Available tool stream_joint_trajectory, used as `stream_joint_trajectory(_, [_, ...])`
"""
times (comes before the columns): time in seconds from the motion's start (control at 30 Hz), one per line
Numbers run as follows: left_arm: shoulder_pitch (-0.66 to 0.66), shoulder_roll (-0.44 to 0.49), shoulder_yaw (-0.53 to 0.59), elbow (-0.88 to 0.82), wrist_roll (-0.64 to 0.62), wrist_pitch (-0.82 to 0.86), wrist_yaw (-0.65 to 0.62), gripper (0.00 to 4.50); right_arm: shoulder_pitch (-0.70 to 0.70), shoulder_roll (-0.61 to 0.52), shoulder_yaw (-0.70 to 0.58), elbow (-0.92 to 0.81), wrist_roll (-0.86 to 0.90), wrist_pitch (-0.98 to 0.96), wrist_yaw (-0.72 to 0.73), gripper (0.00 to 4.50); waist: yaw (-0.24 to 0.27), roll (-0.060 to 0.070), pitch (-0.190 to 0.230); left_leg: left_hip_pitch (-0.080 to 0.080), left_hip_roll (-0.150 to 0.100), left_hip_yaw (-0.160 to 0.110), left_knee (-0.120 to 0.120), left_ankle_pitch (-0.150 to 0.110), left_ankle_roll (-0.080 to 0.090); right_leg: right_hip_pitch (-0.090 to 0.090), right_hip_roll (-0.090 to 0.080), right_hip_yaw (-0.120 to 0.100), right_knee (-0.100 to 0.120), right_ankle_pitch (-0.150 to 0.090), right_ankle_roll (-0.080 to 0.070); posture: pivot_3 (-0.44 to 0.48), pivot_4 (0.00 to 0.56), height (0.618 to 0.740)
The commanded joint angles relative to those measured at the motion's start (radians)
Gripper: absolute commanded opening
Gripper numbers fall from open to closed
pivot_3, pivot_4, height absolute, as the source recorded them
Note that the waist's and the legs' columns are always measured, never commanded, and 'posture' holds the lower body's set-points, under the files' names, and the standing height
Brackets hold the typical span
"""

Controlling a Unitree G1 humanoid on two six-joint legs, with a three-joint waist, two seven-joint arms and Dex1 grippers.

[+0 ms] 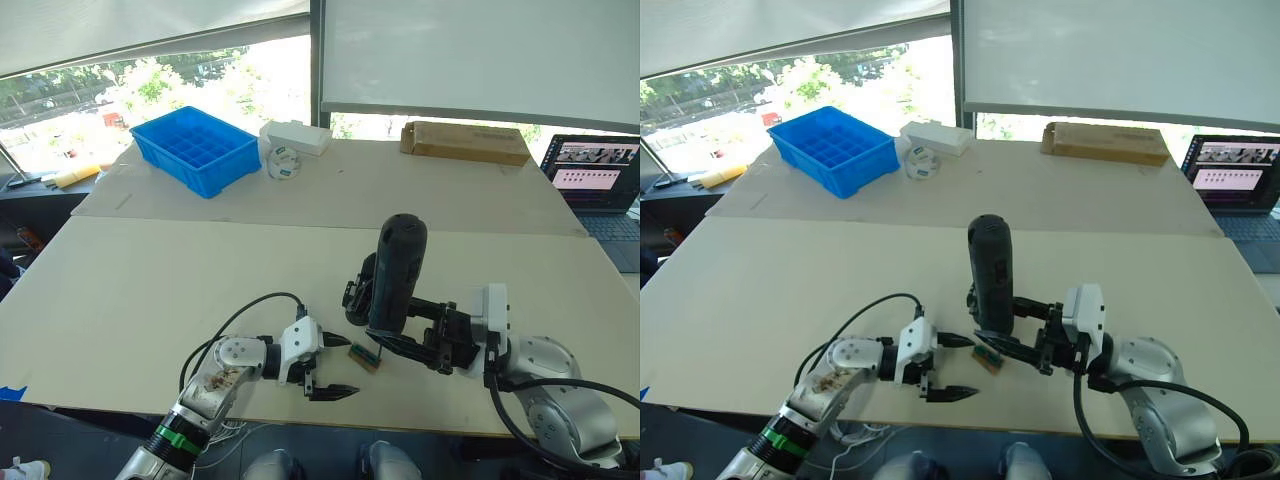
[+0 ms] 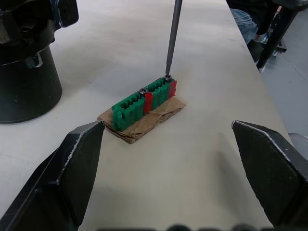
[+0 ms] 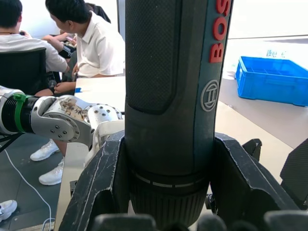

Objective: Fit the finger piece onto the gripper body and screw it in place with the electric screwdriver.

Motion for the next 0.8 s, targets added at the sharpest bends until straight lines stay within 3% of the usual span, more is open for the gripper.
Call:
stream_joint_trajectory(0.03, [0.008, 0.008, -0.006, -0.042, -0.009, 0.012, 0.000, 4.50, -0.009, 0.007, -0.009, -0.024, 0.010, -0.041, 0.006, 1.91, 0.000, 0.000, 0.000, 0.000, 0.000, 0.000, 0.000, 0.000, 0.000, 0.000, 0.000, 0.000, 0.000, 0.000, 0.000, 0.000, 0.150, 0.740])
stream_joint_trajectory(0.8, [-0.004, 0.003, -0.005, -0.002, -0.003, -0.007, -0.007, 4.50, -0.024, 0.017, 0.009, -0.010, -0.009, -0.050, 0.009, 1.91, 0.000, 0.000, 0.000, 0.000, 0.000, 0.000, 0.000, 0.000, 0.000, 0.000, 0.000, 0.000, 0.000, 0.000, 0.000, 0.000, 0.150, 0.740])
